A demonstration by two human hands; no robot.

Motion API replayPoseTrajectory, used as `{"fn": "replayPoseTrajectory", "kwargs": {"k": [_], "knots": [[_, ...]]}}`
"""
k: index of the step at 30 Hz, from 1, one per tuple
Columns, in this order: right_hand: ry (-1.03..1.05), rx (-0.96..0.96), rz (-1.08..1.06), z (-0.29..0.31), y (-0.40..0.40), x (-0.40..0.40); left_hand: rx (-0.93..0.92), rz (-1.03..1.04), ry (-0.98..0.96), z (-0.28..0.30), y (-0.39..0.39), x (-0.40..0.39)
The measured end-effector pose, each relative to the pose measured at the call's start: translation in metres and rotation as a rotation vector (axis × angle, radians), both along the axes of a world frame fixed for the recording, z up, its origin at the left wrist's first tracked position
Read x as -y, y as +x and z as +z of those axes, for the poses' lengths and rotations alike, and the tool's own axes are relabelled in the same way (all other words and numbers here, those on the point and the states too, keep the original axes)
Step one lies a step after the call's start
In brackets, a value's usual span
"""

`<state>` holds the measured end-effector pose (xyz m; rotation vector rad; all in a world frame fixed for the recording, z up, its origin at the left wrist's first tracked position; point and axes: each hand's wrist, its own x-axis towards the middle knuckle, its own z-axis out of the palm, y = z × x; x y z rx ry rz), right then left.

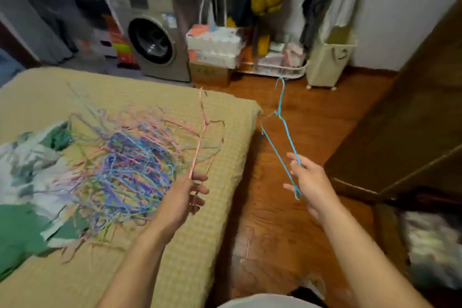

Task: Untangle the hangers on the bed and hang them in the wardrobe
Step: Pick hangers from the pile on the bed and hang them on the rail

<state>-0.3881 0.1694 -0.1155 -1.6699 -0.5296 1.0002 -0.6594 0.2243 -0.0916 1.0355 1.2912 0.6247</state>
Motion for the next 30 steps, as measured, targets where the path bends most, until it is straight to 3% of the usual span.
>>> {"fn": "replayPoseTrajectory", "kwargs": {"k": [7, 11, 15, 20, 25, 30], "knots": [[-0.168, -0.053, -0.585, -0.013, 0.145, 0.175, -0.079, -0.616, -0.250, -0.002, 0.203, 0.038], [-0.166, -0.042, -0.795, 0.017, 0.224, 0.265, -0.140, -0.838, -0.165, 0.005, 0.334, 0.083], [-0.111, 0.048, -0.950, 0.066, 0.299, 0.327, -0.079, -1.082, 0.005, 0.059, 0.469, 0.147], [0.024, 0.118, -1.040, 0.129, 0.369, 0.341, 0.084, -1.118, 0.001, 0.122, 0.580, 0.190], [0.119, 0.208, -1.148, 0.171, 0.438, 0.324, 0.200, -1.144, -0.011, 0.155, 0.671, 0.177], [0.202, 0.273, -1.259, 0.182, 0.510, 0.286, 0.234, -1.194, 0.192, 0.165, 0.759, 0.138]]}}
